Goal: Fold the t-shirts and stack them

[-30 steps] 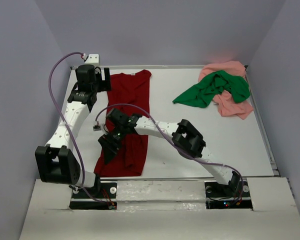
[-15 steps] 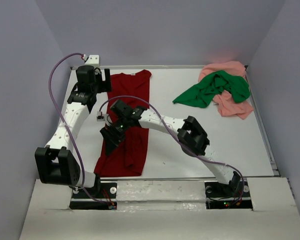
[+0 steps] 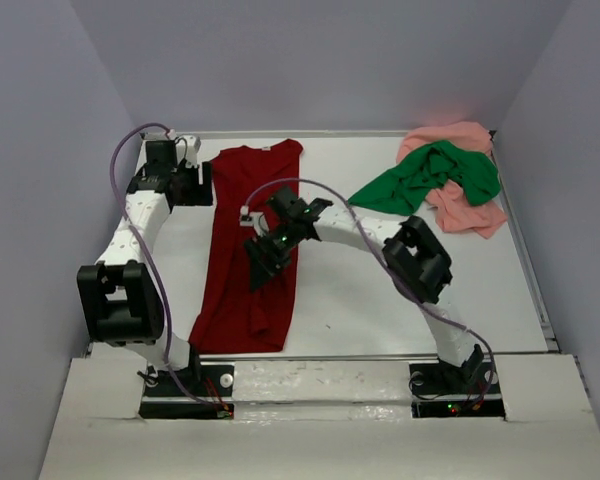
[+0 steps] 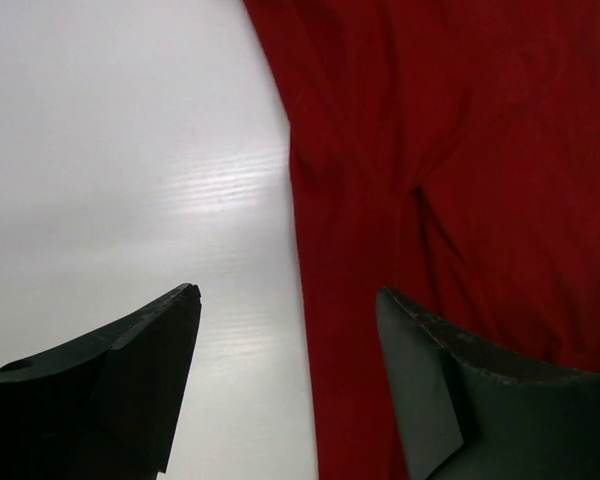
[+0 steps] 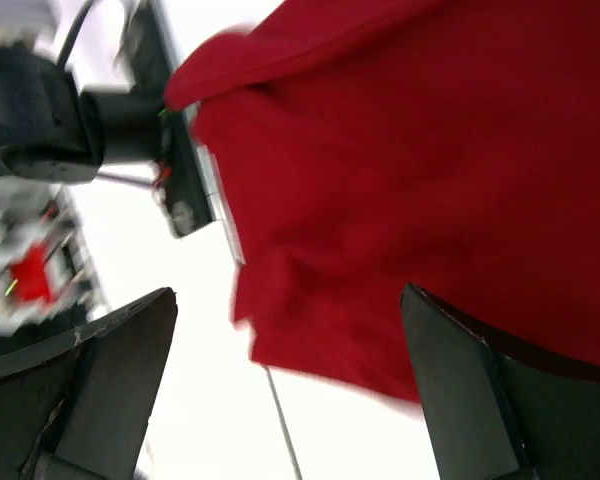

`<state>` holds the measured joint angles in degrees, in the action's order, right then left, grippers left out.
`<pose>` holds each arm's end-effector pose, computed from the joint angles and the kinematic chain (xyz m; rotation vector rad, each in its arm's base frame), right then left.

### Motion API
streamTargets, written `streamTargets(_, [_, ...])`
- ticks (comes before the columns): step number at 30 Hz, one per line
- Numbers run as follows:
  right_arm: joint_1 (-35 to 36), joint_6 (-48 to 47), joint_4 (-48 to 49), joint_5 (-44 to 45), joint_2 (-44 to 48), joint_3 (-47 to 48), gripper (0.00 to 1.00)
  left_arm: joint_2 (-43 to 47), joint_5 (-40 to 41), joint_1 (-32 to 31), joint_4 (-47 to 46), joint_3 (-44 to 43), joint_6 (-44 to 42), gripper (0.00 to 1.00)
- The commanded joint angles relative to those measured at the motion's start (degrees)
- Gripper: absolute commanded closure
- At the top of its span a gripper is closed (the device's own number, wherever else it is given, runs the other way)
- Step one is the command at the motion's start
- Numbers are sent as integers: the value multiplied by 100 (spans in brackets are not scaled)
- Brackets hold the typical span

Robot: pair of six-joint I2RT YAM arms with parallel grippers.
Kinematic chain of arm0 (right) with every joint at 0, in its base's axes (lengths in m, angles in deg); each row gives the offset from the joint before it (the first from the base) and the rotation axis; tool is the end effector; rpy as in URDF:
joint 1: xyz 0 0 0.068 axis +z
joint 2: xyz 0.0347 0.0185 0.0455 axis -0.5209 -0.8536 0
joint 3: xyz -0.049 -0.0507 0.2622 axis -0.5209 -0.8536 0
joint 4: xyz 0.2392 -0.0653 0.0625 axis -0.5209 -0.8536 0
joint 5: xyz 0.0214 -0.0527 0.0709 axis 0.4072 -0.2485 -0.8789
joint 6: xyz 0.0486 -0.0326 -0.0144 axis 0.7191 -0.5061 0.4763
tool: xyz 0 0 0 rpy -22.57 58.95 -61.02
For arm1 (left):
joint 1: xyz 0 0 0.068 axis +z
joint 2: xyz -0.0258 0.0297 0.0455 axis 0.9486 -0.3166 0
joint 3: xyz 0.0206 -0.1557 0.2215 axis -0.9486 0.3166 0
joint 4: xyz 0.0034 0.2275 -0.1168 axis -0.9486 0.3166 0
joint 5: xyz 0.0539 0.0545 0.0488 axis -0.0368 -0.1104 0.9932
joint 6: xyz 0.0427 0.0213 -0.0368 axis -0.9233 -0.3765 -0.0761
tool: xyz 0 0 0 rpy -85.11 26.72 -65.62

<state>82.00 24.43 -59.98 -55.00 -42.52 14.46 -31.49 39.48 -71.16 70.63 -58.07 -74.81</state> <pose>0.2755 0.3908 0.1727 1.2863 -2.4191 -1.5096 0.3553 -0.0051 0.2971 0.2116 2.2047 -0.1211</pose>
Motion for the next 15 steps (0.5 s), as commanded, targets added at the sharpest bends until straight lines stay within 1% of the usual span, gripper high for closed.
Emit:
streamTargets(1, [-1050,-592,195,1779,1478,-342,1,948,-507,374,553,36,-400,18])
streamTargets(2, [-1175,-620,195,2187,1836,-421,0,1091,-542,375,605,37,-426,17])
streamTargets(3, [-1298,-655,195,2591,1840,-422,0,1257,-612,375,606,37,-444,15])
streamTargets(4, [-1525,-681,195,3396,2162,-457,0,1511,-639,375,641,46,-435,14])
streamTargets(6, [-1685,-821,344,4112,2532,-597,0,1663,-857,375,746,-6,-391,12])
streamTargets(7, [-1686,-892,431,4377,2874,-772,0,1707,-894,375,1007,-155,-400,12])
streamTargets(8, [-1834,-1084,485,4745,2999,-808,0,1699,-894,375,1184,-243,-400,12])
streamTargets(9, [-1888,-1112,485,4809,3122,-852,0,1673,-1024,375,1395,-349,-496,12])
streamTargets(11, [-2080,-1086,450,4862,3420,-1071,0,1498,-1270,375,2525,-665,-680,12])
streamTargets(12, [-2151,-1060,450,4784,3509,-1168,0,1444,-1376,375,2531,-753,-681,12])
streamTargets(13, [-2221,-1033,450,4688,3571,-1247,0,1400,-1403,384,3035,-797,-847,13])
streamTargets(14, [-2283,-981,398,4600,3641,-1361,0,1539,-1360,392,3127,-728,-866,15])
streamTargets(15, [-2440,-980,397,4529,3677,-1414,0,1741,-872,401,2945,-519,-753,14])
